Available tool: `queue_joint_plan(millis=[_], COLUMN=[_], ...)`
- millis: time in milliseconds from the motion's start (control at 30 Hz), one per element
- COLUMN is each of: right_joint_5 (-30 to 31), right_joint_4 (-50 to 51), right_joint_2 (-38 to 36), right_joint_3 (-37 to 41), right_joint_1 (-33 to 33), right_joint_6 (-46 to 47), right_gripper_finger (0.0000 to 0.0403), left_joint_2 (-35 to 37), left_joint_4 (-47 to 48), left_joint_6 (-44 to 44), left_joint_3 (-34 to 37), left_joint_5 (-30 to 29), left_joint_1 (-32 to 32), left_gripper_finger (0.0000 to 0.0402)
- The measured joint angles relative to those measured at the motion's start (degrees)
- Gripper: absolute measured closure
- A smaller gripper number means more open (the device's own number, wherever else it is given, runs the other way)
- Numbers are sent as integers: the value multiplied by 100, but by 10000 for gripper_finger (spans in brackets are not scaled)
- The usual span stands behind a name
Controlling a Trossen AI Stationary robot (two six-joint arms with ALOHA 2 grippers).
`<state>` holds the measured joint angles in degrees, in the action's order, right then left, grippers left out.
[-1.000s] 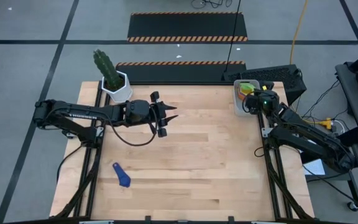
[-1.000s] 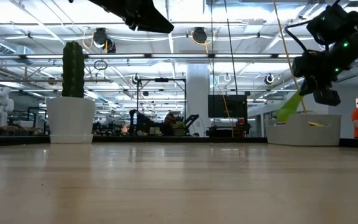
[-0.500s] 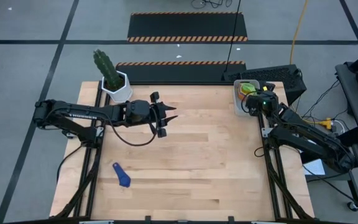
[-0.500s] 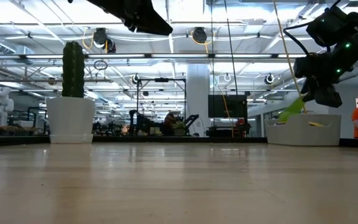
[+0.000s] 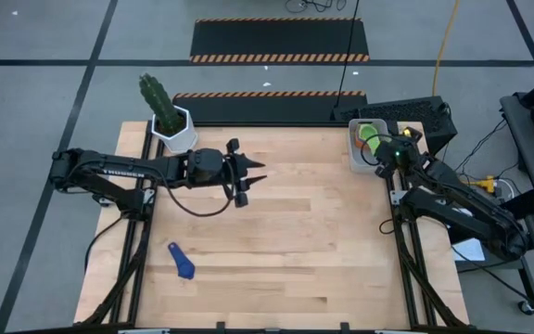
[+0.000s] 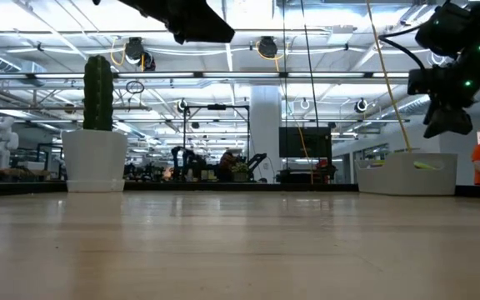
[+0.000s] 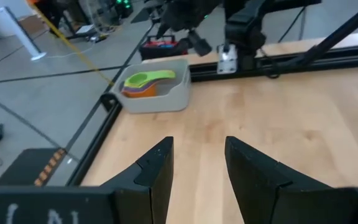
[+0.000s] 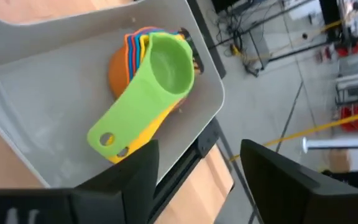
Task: Nest measuring cups in basket
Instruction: Stack the green measuring cup on top of the yellow measuring cup in the gray bin
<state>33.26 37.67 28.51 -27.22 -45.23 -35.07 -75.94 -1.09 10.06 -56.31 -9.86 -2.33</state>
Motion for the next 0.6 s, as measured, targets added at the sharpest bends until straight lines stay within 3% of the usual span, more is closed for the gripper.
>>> queue_joint_plan(millis=[167,400,600], right_joint_5=[435,411,300], right_joint_4=[-23,-34,52], right_joint_2=[-7,69,810], right_joint_3=[-6,-441,-907], right_joint_1=[0,213,699], right_joint_6=[75,675,1555], right_gripper_finger=[168,173,186], left_joint_2=[-2,0,0], left_joint_4=[-76,-78,-62], left_joint_6=[-13,55,45], left_joint_3=[0,0,0], left_joint_5=[194,214,215], left_joint_1=[0,-46,-283], left_gripper_finger=[254,254,254])
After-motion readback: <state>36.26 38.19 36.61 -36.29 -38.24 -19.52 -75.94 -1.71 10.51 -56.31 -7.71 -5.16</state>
